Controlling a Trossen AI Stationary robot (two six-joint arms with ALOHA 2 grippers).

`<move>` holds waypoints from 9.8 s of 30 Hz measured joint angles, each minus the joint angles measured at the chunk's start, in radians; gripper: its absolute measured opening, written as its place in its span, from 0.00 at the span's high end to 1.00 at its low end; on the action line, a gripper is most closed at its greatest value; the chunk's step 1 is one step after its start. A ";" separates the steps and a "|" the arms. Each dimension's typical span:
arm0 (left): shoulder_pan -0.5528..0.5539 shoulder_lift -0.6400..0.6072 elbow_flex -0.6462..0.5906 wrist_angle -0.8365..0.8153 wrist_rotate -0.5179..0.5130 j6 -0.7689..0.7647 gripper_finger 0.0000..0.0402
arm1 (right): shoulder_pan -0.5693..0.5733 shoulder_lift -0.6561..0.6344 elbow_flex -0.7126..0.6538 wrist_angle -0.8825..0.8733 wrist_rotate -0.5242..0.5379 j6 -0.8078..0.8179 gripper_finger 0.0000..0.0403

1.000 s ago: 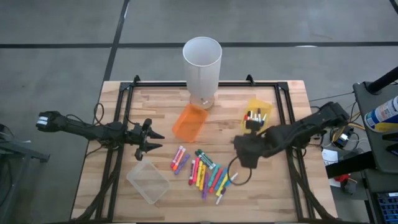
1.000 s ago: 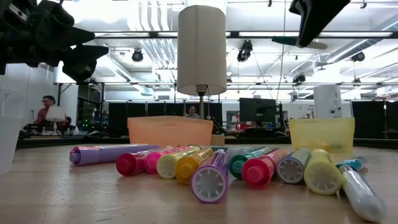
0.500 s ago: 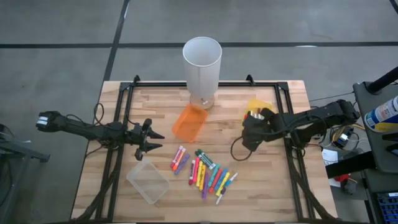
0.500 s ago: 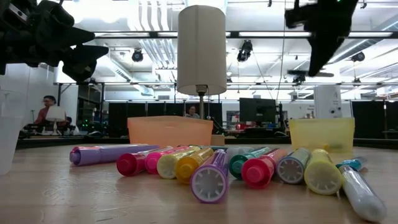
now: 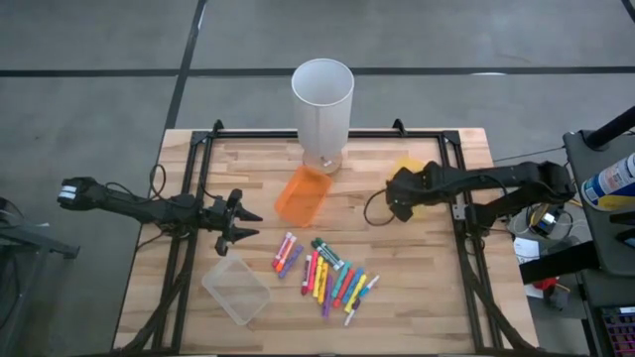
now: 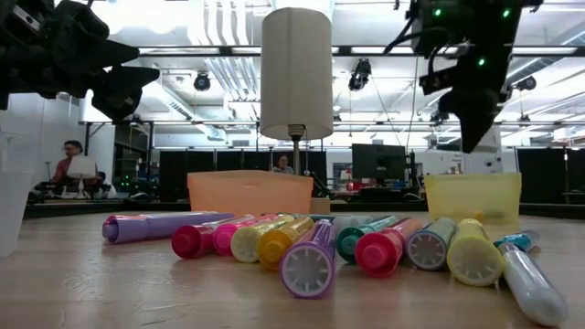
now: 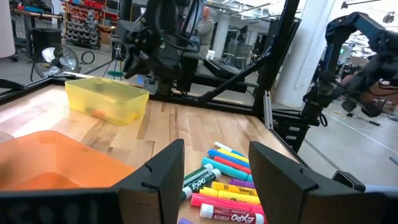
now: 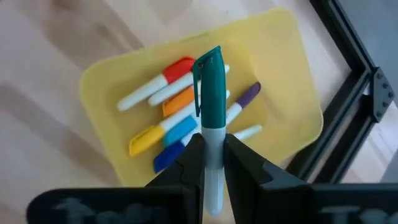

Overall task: Pick & Place Markers
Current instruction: Put the small green marker pen into the yellow bin, then put the small light blue marker pen into the yellow bin, then put the small purple marker pen into the yellow bin

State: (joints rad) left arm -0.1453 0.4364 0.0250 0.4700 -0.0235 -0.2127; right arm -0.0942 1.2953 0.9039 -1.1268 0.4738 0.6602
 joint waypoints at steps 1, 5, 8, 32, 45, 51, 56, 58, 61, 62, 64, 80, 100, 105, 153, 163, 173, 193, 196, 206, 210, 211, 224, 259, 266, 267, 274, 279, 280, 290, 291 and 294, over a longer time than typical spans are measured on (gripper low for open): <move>0.000 0.000 0.000 0.000 0.000 0.000 0.57 | -0.014 0.000 -0.007 0.023 0.000 -0.014 0.90; 0.000 0.000 0.000 0.000 0.000 0.000 0.57 | -0.072 0.000 -0.028 0.080 -0.002 -0.056 0.90; 0.000 0.000 0.000 0.000 0.000 0.000 0.57 | -0.116 0.000 -0.048 0.104 -0.002 -0.083 0.90; 0.000 0.000 0.000 0.000 0.000 0.000 0.57 | -0.236 0.001 -0.100 0.206 -0.003 -0.136 0.66; 0.000 0.000 0.000 0.000 0.000 0.000 0.57 | -0.078 0.001 0.032 0.203 -0.151 -0.313 0.63; 0.000 0.000 0.000 0.000 0.000 0.000 0.57 | 0.042 0.001 0.063 0.210 -0.161 -0.355 0.66; 0.000 0.000 0.000 0.000 0.000 0.000 0.57 | 0.115 0.000 0.078 0.231 -0.161 -0.373 0.67; 0.000 0.000 0.000 0.000 0.000 0.000 0.57 | 0.141 0.000 0.082 0.236 -0.171 -0.373 0.67; 0.000 0.000 0.000 0.000 0.000 0.000 0.57 | 0.180 0.000 0.085 0.269 -0.248 -0.377 0.67; 0.000 0.000 0.000 0.000 0.000 0.000 0.57 | 0.194 0.000 0.085 0.281 -0.279 -0.377 0.67; 0.000 0.000 0.000 0.000 0.000 0.000 0.57 | 0.226 0.004 0.082 0.317 -0.344 -0.381 0.67; 0.000 0.000 0.000 0.000 0.000 0.000 0.57 | 0.406 0.164 0.078 0.533 -0.561 -0.321 0.69; 0.000 0.004 0.000 0.000 0.000 0.000 0.57 | 0.547 0.439 0.298 0.496 -0.568 -0.386 0.58; 0.000 0.006 0.000 0.000 0.000 0.000 0.57 | 0.553 0.498 0.346 0.408 -0.547 -0.386 0.46; 0.000 0.007 0.000 0.000 0.000 0.000 0.57 | 0.581 0.508 0.155 0.546 -0.468 -0.390 0.55; 0.000 0.007 0.000 0.000 0.000 0.000 0.57 | 0.581 0.503 0.103 0.588 -0.473 -0.370 0.73; 0.000 0.007 0.000 0.000 0.000 0.000 0.57 | 0.579 0.508 0.138 0.545 -0.473 -0.323 0.95; 0.000 0.007 0.000 0.000 0.000 0.000 0.57 | 0.459 0.356 0.311 -0.007 -0.142 -0.224 0.94; 0.000 0.006 0.000 0.000 0.000 0.000 0.57 | 0.403 0.286 0.289 -0.037 -0.098 -0.109 0.94; 0.000 0.006 0.000 0.000 0.000 0.000 0.57 | 0.172 0.046 0.139 -0.107 -0.080 0.115 0.94; 0.000 0.007 0.000 0.000 0.000 0.000 0.57 | 0.069 -0.039 0.062 -0.102 -0.109 0.142 0.93; 0.000 0.007 0.000 0.000 0.000 0.000 0.57 | 0.051 -0.056 0.044 -0.096 -0.110 0.142 0.93; 0.000 0.007 0.000 0.000 0.000 0.000 0.57 | -0.015 -0.103 -0.051 -0.033 -0.134 0.081 0.93; 0.000 0.007 0.000 0.000 0.000 0.000 0.57 | -0.015 -0.100 -0.056 0.061 -0.105 0.076 0.60; 0.000 0.006 0.000 0.000 0.000 0.000 0.57 | -0.002 -0.100 -0.056 0.124 -0.113 0.018 0.60; 0.000 0.007 0.000 0.000 0.000 0.000 0.57 | 0.002 -0.100 -0.056 0.137 -0.117 0.011 0.60; 0.000 0.007 0.000 0.000 0.000 0.000 0.57 | 0.044 -0.100 -0.056 0.225 -0.146 -0.101 0.60; 0.000 0.006 0.000 0.000 0.000 0.000 0.57 | 0.099 -0.100 -0.056 0.327 -0.215 -0.222 0.59; 0.000 0.007 0.000 0.000 0.000 0.000 0.57 | 0.112 -0.100 -0.056 0.352 -0.236 -0.253 0.59; 0.000 0.006 0.000 0.000 0.000 0.000 0.57 | 0.259 -0.065 -0.056 0.633 -0.437 -0.457 0.59; 0.000 0.007 0.000 0.000 0.000 0.000 0.57 | 0.270 -0.054 -0.056 0.663 -0.458 -0.453 0.59; 0.000 0.007 0.000 0.000 0.000 0.000 0.57 | 0.301 -0.013 -0.056 0.743 -0.520 -0.452 0.59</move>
State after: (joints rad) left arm -0.1455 0.4431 0.0249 0.4701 -0.0237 -0.2131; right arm 0.2066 1.2825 0.8478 -0.3836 -0.0459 0.2079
